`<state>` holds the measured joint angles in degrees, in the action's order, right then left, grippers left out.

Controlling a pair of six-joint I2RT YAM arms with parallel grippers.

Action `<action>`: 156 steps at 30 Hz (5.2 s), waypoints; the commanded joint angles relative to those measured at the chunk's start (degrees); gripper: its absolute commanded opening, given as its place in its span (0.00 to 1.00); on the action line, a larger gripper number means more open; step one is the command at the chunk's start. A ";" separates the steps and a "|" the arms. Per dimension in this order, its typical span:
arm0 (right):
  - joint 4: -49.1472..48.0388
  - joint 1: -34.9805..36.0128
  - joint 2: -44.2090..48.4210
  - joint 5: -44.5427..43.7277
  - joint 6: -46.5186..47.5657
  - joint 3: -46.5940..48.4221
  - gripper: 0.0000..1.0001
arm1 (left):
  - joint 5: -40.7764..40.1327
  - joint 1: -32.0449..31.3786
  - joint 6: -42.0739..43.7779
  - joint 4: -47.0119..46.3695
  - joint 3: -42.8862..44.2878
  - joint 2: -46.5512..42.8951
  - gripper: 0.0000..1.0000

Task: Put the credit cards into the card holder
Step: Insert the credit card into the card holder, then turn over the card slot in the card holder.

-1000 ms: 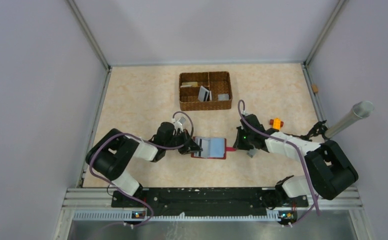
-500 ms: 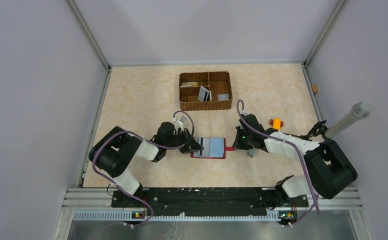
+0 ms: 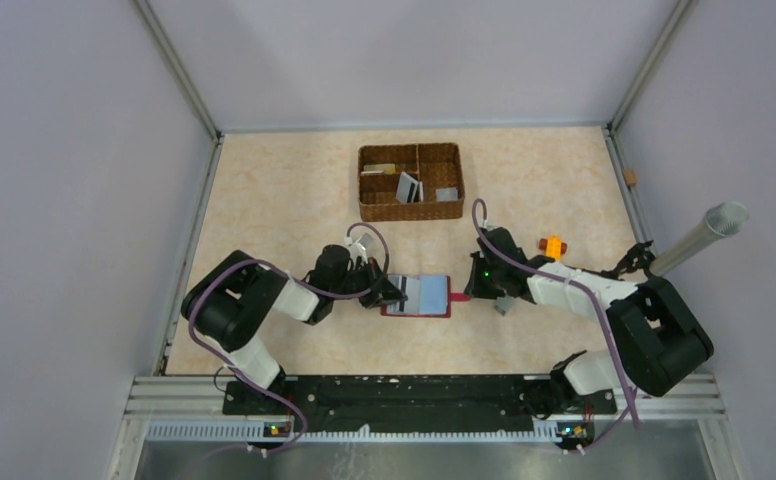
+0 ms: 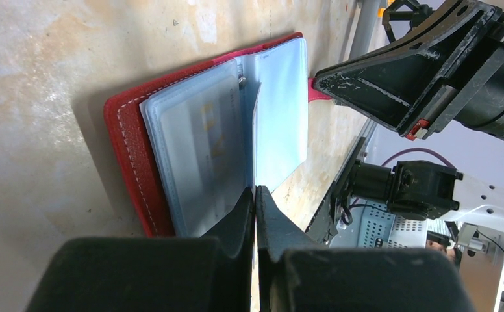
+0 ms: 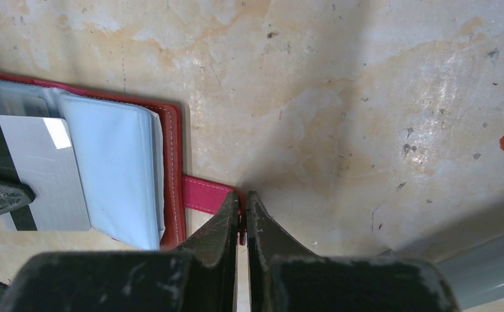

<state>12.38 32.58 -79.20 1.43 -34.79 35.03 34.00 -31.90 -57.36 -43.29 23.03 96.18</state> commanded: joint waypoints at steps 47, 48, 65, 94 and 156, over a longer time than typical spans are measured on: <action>1.42 2.75 -1.70 -1.17 -1.78 1.28 0.00 | -11.66 -5.57 -5.39 -9.35 -1.81 5.09 0.00; 1.49 2.75 -1.64 -1.17 -1.82 1.30 0.00 | -11.34 -5.61 -5.73 -9.62 -1.72 5.38 0.00; 2.91 2.93 -0.78 -4.62 -1.76 1.58 0.00 | -16.11 -8.09 2.49 13.04 6.00 -0.34 0.25; 2.65 2.97 -1.36 -4.82 -1.01 1.54 0.00 | -20.73 -11.72 10.36 30.38 15.03 -4.06 0.46; -2.55 5.39 0.95 7.35 -3.42 1.56 0.21 | -27.24 -7.23 13.18 41.55 12.70 -13.42 0.54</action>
<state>12.82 37.12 -77.93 8.58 -37.30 36.75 5.52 -39.40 -43.62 1.93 35.99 82.02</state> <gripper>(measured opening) 0.213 0.553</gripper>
